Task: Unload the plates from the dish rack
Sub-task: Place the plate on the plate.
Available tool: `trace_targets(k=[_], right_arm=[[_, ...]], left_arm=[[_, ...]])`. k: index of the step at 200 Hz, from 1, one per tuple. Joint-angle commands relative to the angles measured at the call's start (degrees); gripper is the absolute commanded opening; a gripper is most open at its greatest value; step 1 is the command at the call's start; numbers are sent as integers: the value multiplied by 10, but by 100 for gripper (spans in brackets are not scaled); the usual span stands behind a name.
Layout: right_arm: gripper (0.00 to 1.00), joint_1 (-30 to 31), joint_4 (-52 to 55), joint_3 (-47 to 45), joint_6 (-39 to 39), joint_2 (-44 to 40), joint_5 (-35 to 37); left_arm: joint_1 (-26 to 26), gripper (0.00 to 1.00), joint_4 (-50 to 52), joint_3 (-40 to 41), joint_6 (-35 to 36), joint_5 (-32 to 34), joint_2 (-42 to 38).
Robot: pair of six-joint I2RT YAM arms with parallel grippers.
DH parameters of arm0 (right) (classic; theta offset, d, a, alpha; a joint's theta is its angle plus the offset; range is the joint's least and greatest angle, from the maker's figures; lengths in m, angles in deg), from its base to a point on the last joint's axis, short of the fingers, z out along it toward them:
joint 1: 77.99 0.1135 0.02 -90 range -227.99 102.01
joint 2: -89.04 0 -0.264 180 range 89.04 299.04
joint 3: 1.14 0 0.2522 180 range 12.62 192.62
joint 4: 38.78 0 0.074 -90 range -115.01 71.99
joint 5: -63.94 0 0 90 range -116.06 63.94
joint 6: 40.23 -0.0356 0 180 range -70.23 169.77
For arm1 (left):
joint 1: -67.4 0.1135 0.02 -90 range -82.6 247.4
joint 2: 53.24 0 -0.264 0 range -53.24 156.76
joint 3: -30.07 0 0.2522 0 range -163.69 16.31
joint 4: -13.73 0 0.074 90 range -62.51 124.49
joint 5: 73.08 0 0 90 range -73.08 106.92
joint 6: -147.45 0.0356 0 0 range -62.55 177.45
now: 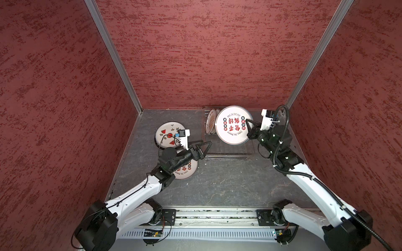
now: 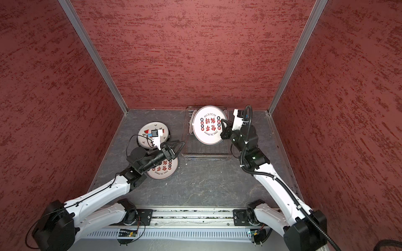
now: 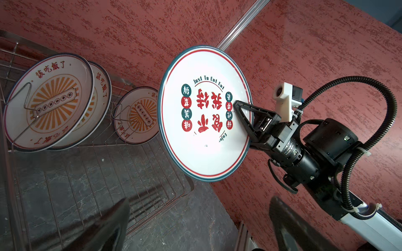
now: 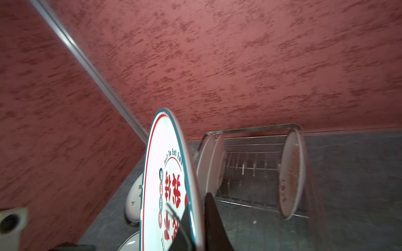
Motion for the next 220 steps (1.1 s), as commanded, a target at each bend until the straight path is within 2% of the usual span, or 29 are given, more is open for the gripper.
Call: trace_targets(k=[1, 21, 39, 68, 76, 119, 154, 197, 220], right_arm=[[0, -14, -163, -42, -95, -42, -117], [0, -21, -223, -89, -138, -54, -140], [0, -22, -261, -122, -160, -54, -138], [0, -22, -334, -164, -198, -42, -155], [0, -22, -347, -173, -205, -40, -154], [0, -22, -386, -203, -209, -19, -152], [0, -22, -431, -231, -212, -10, -158], [0, -22, -435, -242, -209, -7, -154], [0, -22, -435, -237, -207, 7, -164]], left_arm=[[-13, 99, -17, 6, -6, 15, 8], [-20, 96, -26, 10, -8, 13, 16], [-27, 82, -25, 10, -7, 18, 20], [-31, 68, -25, 2, -13, 22, 43], [-32, 60, -26, -1, -16, 24, 49], [-45, 34, -26, -17, -21, 36, 75], [-50, 30, -23, -31, -26, 36, 103], [-51, 23, -1, -41, -43, 59, 115], [-51, 19, -4, -44, -49, 45, 121]])
